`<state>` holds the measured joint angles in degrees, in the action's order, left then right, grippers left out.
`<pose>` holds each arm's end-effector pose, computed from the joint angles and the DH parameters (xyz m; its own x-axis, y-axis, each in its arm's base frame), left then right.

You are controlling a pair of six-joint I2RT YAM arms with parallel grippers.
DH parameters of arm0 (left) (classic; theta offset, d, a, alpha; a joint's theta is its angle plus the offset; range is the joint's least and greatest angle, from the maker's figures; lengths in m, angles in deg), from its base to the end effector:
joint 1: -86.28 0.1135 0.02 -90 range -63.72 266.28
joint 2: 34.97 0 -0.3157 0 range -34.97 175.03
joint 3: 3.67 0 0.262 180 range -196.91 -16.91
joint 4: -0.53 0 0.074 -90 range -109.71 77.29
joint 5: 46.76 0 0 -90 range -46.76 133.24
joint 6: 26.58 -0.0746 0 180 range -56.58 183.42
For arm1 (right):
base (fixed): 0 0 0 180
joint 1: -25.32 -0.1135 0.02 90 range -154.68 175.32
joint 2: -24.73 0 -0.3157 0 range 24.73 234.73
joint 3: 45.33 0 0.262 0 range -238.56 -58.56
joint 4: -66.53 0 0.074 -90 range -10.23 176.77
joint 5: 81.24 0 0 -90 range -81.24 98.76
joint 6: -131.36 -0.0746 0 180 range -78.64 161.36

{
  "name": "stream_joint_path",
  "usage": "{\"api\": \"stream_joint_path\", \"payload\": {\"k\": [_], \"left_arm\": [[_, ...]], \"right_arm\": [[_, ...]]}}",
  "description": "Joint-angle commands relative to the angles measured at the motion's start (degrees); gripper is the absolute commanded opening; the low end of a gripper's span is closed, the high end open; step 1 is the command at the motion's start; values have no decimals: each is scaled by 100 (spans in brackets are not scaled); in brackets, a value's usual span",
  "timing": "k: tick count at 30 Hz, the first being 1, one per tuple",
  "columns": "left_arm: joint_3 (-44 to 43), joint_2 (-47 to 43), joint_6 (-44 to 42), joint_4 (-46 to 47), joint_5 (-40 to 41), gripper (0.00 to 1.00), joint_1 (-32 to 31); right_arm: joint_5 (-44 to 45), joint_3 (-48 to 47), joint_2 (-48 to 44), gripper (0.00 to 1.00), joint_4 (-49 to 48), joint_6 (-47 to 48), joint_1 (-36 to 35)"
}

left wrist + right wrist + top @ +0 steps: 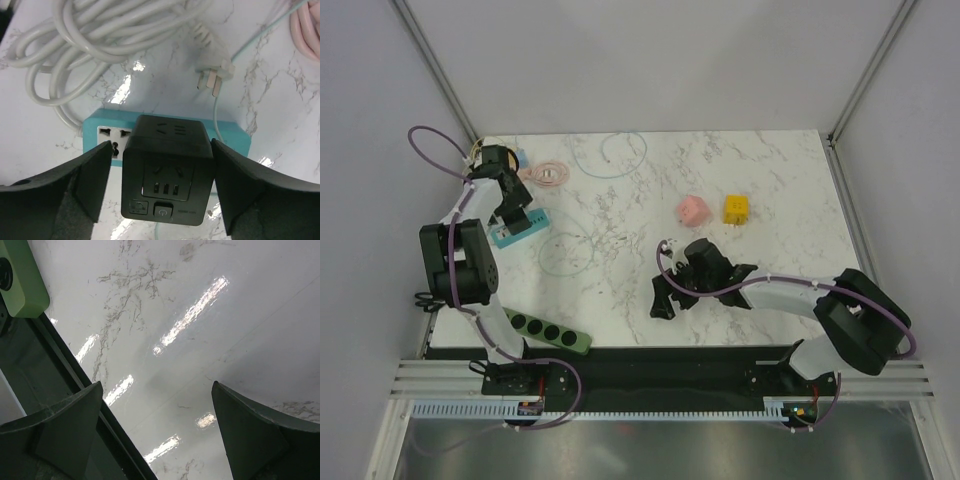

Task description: Pull the plug off the socket

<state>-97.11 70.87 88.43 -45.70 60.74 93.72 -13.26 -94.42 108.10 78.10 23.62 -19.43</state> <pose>0.4310 0.0789 0.2370 -0.6494 -0.4914 -0.5803 -0.6105 0.7919 0.0126 0.1932 0.2309 0.1768 -0.7407 -0.3365 -0.5814 -0.6430 0.6059 0.4685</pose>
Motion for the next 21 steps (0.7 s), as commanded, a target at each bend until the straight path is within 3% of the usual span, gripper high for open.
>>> {"api": "stream_joint_path", "payload": {"k": [1,5,6,9,11,14,21], "left_arm": [[136,-81,-287,293,-370,82,-32],[530,-449,-260,320,-431,66,-24],[784,-720,-304,311,-571,53,-24],[1024,-863,-313,276,-808,37,-41],[1304,-1179,-243,276,-1125,12,-41],[1690,-1592,-138,267,-1581,2,-120],[2368,-2655,12,311,-2469,2,-489]], "right_arm": [[-4,-281,91,98,-123,-19,28],[31,-614,276,98,-97,-221,19],[127,-885,467,98,-1,-335,28],[163,-1151,644,98,62,-449,28],[93,-1352,777,98,27,-625,28],[-73,-1520,926,98,-192,-923,19],[-933,-1793,1663,98,-1089,-1556,28]]}}
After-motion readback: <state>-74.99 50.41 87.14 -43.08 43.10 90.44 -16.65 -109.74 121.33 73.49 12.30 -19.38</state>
